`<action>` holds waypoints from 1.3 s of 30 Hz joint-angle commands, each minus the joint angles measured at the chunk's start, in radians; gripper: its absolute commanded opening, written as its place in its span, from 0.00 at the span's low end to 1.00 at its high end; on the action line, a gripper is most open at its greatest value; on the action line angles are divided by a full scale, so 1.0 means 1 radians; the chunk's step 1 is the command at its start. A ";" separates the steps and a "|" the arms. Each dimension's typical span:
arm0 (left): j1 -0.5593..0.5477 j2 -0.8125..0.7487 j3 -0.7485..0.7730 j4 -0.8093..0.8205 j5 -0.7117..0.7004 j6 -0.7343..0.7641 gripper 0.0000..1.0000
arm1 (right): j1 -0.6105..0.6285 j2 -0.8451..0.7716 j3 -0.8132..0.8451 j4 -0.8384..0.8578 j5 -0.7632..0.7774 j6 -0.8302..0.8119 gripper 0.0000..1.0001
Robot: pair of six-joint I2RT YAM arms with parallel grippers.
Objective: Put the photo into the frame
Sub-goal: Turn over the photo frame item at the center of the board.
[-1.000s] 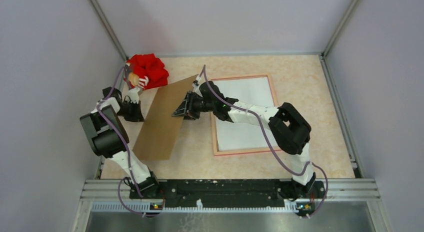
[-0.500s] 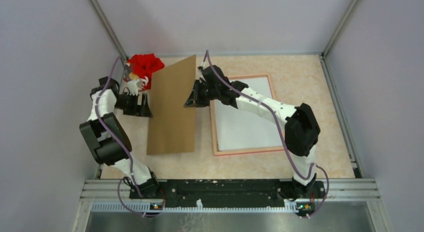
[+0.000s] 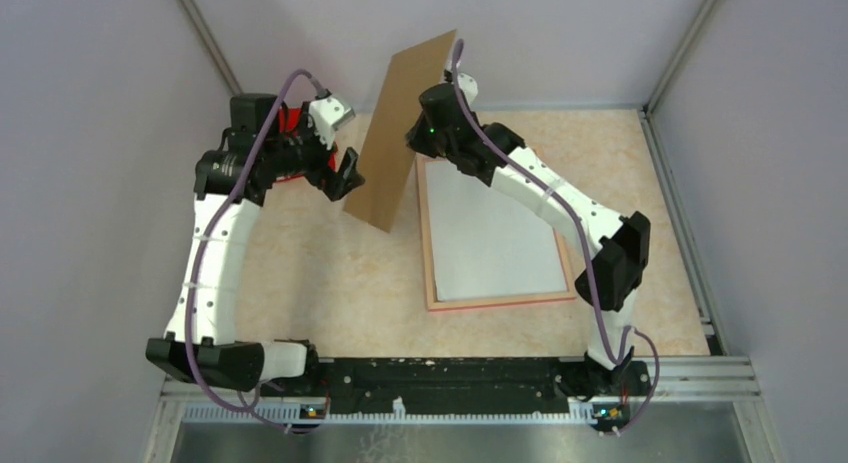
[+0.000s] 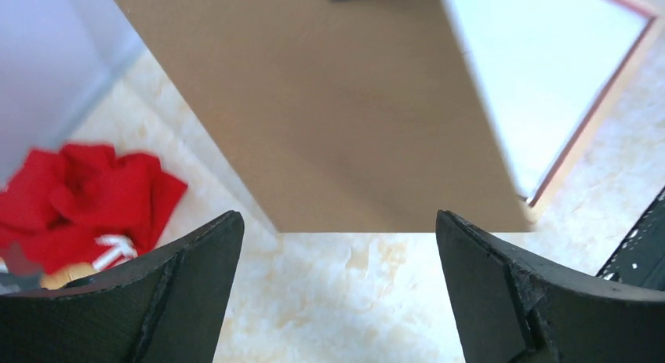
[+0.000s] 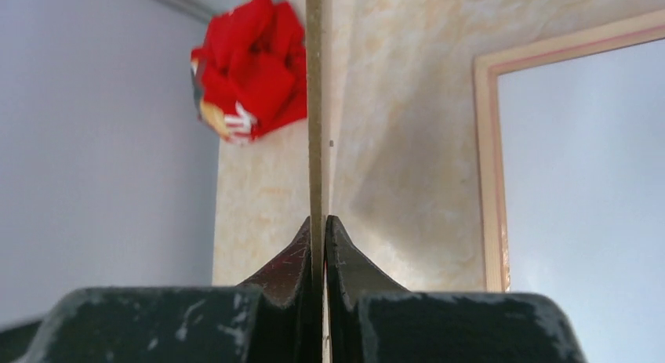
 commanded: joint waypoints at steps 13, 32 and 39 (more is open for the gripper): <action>-0.393 -0.061 -0.103 -0.016 -0.294 -0.094 0.96 | 0.077 -0.051 -0.022 0.189 0.383 0.219 0.00; -0.472 -0.249 -0.454 0.394 -0.782 0.076 0.57 | 0.084 -0.138 -0.193 0.303 0.227 0.375 0.00; -0.472 -0.195 -0.455 0.381 -0.835 0.113 0.37 | 0.081 -0.187 -0.264 0.346 0.181 0.402 0.00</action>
